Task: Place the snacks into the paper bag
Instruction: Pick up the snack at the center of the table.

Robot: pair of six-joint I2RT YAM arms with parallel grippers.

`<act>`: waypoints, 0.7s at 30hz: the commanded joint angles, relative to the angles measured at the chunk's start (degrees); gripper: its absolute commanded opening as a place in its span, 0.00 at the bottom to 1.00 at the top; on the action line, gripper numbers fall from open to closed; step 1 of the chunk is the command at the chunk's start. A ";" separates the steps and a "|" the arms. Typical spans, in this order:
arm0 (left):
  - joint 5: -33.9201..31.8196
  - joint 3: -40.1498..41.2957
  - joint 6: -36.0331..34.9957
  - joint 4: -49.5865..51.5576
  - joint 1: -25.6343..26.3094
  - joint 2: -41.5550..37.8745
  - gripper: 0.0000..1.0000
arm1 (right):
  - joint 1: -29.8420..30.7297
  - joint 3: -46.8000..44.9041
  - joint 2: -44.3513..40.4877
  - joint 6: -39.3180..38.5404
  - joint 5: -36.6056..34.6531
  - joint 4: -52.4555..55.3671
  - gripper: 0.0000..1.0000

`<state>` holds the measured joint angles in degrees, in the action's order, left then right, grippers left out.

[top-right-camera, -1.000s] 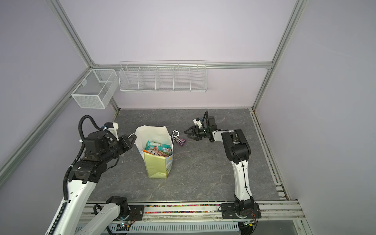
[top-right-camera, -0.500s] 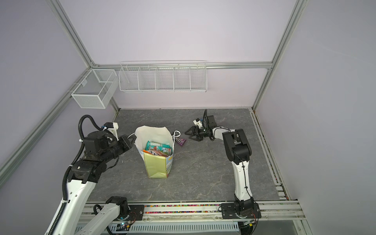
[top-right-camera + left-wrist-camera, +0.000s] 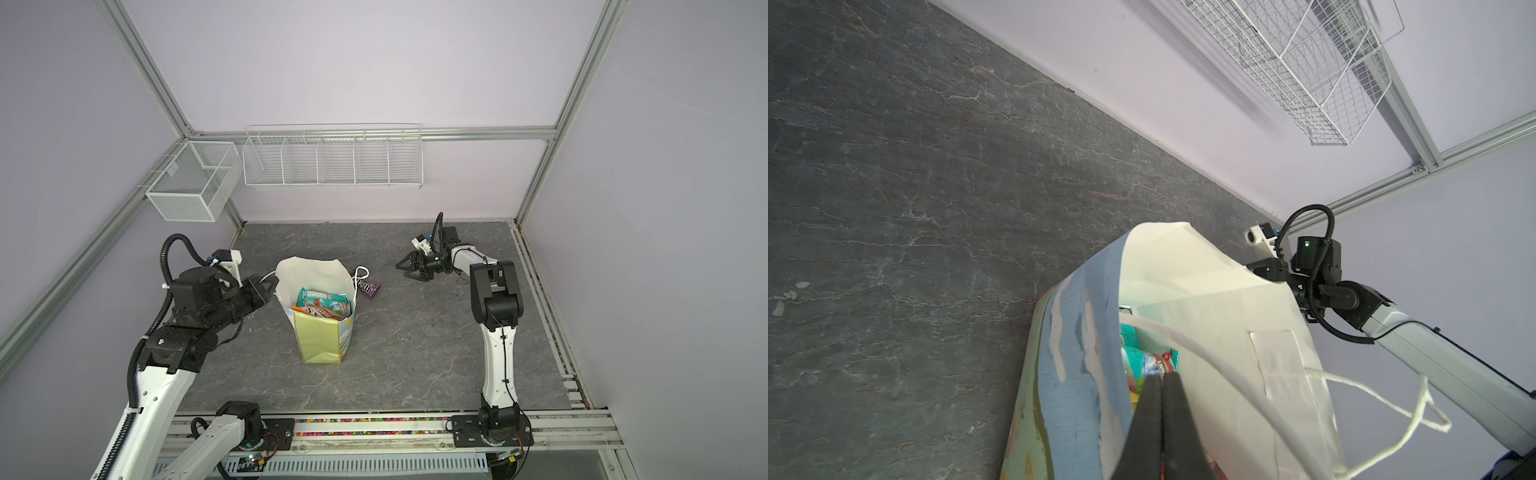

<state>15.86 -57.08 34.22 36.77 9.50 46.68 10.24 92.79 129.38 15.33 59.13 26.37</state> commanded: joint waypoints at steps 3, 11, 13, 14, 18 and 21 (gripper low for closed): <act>-0.83 -2.77 0.02 -2.85 0.00 -0.40 0.00 | 2.91 1.03 2.16 -4.60 -1.10 4.74 0.68; -1.24 -3.17 -0.60 -1.67 0.00 -1.07 0.00 | 6.04 4.73 5.88 -3.79 -1.83 5.09 0.65; -1.55 -3.30 -0.82 -1.27 -0.02 -1.43 0.00 | 6.38 5.20 6.32 -3.82 -2.21 5.28 0.65; -1.67 -3.38 -0.91 -1.19 0.00 -1.50 0.00 | 6.54 5.29 6.61 -3.86 -2.42 5.42 0.64; -1.58 -3.39 -0.78 -1.29 -0.07 -1.47 0.00 | 7.20 5.87 7.51 -3.71 -3.19 5.77 0.60; -1.38 -3.48 -0.64 -1.40 -0.01 -1.40 0.00 | 7.76 5.83 7.85 -2.63 -4.05 4.85 0.56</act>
<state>15.22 -57.34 33.98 37.67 9.50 46.37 17.12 97.93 135.81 13.34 56.40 30.41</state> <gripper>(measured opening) 0.047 0.567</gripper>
